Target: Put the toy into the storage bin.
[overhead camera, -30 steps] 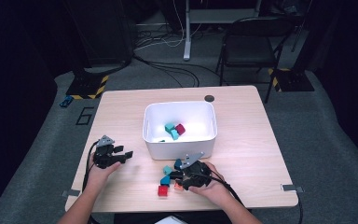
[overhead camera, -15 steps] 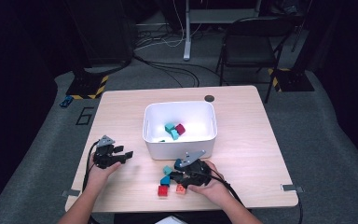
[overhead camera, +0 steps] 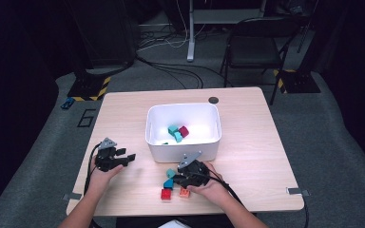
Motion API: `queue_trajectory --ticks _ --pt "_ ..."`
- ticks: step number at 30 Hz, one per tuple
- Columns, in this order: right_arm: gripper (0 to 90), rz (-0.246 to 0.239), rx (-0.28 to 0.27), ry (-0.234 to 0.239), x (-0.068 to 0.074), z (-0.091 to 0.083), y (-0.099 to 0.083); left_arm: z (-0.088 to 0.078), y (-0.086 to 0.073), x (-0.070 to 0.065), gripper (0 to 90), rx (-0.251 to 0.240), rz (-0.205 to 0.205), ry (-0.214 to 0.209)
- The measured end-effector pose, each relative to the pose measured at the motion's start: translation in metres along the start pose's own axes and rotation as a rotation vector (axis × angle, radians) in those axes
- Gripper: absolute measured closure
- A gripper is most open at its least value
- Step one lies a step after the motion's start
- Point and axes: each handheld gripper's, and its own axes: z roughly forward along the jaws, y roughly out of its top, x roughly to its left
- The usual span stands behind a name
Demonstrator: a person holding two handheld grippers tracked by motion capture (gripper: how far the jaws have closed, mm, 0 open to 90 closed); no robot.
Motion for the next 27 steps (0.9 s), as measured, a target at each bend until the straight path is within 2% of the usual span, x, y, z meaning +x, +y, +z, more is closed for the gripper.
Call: queue_trajectory --ticks 3,9,13,18,19,27 --pt "56.1 -0.016 0.024 -0.009 0.001 0.003 -0.002 0.0 0.0 0.0 40.5 0.003 0.001 -0.001" --pt "65.2 -0.004 0.034 -0.018 -0.001 0.004 -0.006 0.0 0.0 0.0 40.5 0.002 0.001 -0.001" --pt "65.8 0.009 0.044 -0.019 -0.002 0.001 -0.006 0.0 0.0 0.0 40.5 0.002 0.001 -0.001" --pt "66.0 0.001 0.034 -0.018 -0.003 -0.005 -0.004 0.0 0.0 0.001 40.5 0.001 0.0 -0.001" --pt "66.0 0.013 0.032 -0.014 -0.002 -0.007 -0.004 0.0 0.0 0.001 40.5 -0.001 0.001 0.0" --pt "66.1 -0.003 0.013 -0.007 -0.002 -0.023 0.003 -0.001 0.0 0.0 40.5 0.002 0.002 0.0"
